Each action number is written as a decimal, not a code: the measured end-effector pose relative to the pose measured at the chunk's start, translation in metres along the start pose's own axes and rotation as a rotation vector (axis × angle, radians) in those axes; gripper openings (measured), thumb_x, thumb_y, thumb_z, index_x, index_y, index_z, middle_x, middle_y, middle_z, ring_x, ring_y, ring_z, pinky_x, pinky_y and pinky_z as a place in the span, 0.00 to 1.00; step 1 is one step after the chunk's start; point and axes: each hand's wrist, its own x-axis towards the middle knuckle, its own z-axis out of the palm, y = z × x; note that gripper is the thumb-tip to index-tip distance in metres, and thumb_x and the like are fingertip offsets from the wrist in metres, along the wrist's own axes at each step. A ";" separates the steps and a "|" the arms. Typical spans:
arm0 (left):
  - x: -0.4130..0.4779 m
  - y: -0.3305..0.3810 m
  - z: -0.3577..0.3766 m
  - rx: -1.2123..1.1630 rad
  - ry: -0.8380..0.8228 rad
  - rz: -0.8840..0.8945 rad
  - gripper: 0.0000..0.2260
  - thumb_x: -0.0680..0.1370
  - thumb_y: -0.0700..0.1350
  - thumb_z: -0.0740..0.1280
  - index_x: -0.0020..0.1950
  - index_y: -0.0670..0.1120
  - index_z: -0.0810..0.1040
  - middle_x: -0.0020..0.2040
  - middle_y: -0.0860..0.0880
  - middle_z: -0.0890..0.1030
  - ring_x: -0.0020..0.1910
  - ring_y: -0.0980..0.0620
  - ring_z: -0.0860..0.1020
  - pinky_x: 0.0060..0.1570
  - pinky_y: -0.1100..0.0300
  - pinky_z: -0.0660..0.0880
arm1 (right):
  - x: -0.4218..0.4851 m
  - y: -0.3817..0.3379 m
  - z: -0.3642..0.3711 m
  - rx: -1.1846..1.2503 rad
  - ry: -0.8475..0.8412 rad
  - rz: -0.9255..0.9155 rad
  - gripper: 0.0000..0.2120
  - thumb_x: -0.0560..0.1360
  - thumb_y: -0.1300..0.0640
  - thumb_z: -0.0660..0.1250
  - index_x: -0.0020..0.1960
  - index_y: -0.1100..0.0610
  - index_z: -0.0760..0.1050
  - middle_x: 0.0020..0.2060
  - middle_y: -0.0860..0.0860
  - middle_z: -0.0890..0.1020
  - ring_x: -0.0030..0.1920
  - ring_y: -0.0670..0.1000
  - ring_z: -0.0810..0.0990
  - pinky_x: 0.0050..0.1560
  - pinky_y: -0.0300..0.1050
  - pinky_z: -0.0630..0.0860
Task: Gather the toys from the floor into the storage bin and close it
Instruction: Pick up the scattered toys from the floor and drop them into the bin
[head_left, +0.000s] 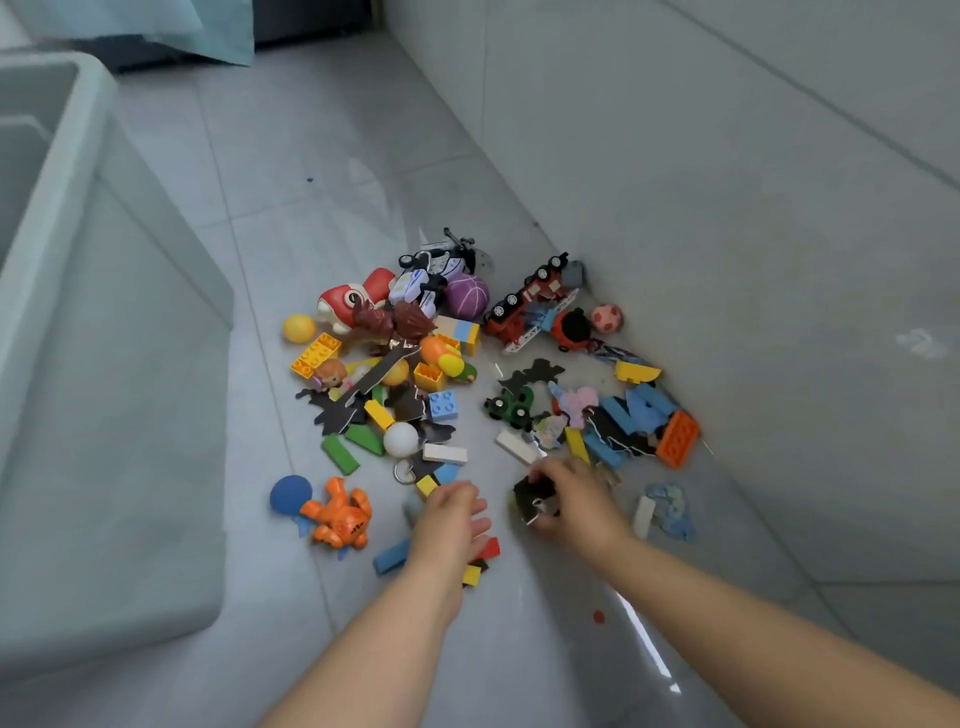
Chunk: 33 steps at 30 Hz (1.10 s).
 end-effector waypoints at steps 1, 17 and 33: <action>0.000 0.003 0.002 -0.041 -0.029 -0.019 0.09 0.81 0.44 0.57 0.60 0.44 0.70 0.53 0.45 0.76 0.51 0.47 0.75 0.50 0.55 0.72 | -0.001 0.002 -0.004 0.086 0.048 0.029 0.15 0.69 0.57 0.71 0.53 0.47 0.72 0.54 0.51 0.71 0.54 0.52 0.72 0.53 0.44 0.71; 0.007 0.018 -0.023 -0.581 -0.322 -0.078 0.09 0.79 0.45 0.61 0.56 0.47 0.79 0.55 0.43 0.80 0.50 0.43 0.80 0.42 0.52 0.80 | -0.027 -0.065 -0.038 0.452 -0.105 -0.253 0.29 0.69 0.57 0.73 0.63 0.38 0.65 0.59 0.34 0.69 0.60 0.32 0.67 0.56 0.27 0.69; 0.007 0.014 -0.045 -0.466 -0.200 0.017 0.10 0.77 0.50 0.64 0.56 0.48 0.78 0.54 0.46 0.80 0.51 0.49 0.79 0.49 0.50 0.77 | -0.009 -0.023 0.012 -0.208 -0.026 -0.161 0.09 0.74 0.48 0.65 0.51 0.52 0.76 0.47 0.51 0.78 0.50 0.53 0.75 0.48 0.45 0.72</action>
